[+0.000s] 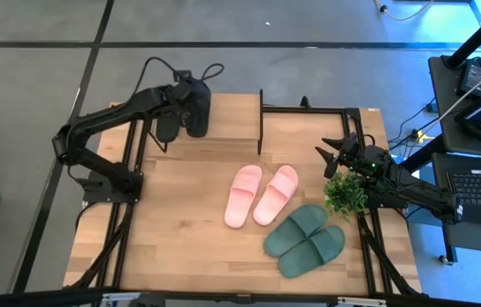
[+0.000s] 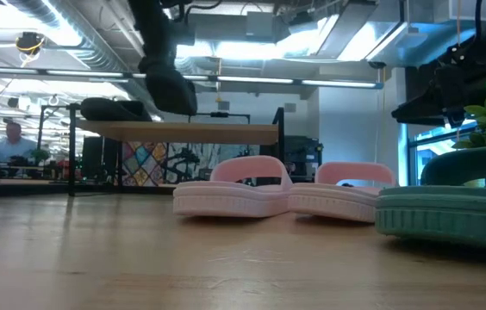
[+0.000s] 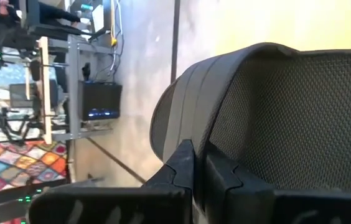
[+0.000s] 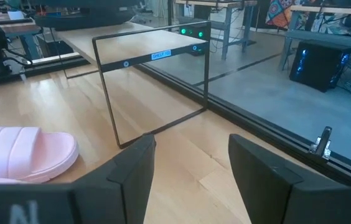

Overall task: Pick and place slides into the shelf
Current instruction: Put the black slide on the shelf

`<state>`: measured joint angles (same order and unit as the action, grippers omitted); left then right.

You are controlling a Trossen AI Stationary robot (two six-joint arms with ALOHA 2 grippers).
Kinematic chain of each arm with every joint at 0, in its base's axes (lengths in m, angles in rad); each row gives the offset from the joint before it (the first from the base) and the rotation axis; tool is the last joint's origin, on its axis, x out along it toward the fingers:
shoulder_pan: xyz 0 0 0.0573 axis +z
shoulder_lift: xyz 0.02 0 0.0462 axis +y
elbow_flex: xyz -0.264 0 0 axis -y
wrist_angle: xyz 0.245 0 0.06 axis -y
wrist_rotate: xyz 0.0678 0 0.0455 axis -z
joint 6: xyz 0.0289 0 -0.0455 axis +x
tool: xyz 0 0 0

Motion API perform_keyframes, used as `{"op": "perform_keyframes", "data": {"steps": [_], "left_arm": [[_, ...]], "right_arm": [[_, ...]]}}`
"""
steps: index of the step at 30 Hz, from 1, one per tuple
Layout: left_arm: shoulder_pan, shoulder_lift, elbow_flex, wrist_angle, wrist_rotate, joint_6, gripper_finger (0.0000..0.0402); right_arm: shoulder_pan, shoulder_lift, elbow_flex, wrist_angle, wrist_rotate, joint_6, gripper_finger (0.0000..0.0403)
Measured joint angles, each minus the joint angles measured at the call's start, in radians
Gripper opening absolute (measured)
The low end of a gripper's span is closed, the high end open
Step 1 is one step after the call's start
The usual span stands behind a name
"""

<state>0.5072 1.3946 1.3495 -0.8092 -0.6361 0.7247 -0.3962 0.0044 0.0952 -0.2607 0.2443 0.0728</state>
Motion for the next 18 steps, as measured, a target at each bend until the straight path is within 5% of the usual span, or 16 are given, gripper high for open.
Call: {"op": "perform_keyframes", "data": {"steps": [18], "left_arm": [[0.044,-0.098,-0.242,0.293,0.055,0.099,0.0002]], "right_arm": [[0.0,0.0,0.0,0.001,0.001,0.028,0.0206]]}}
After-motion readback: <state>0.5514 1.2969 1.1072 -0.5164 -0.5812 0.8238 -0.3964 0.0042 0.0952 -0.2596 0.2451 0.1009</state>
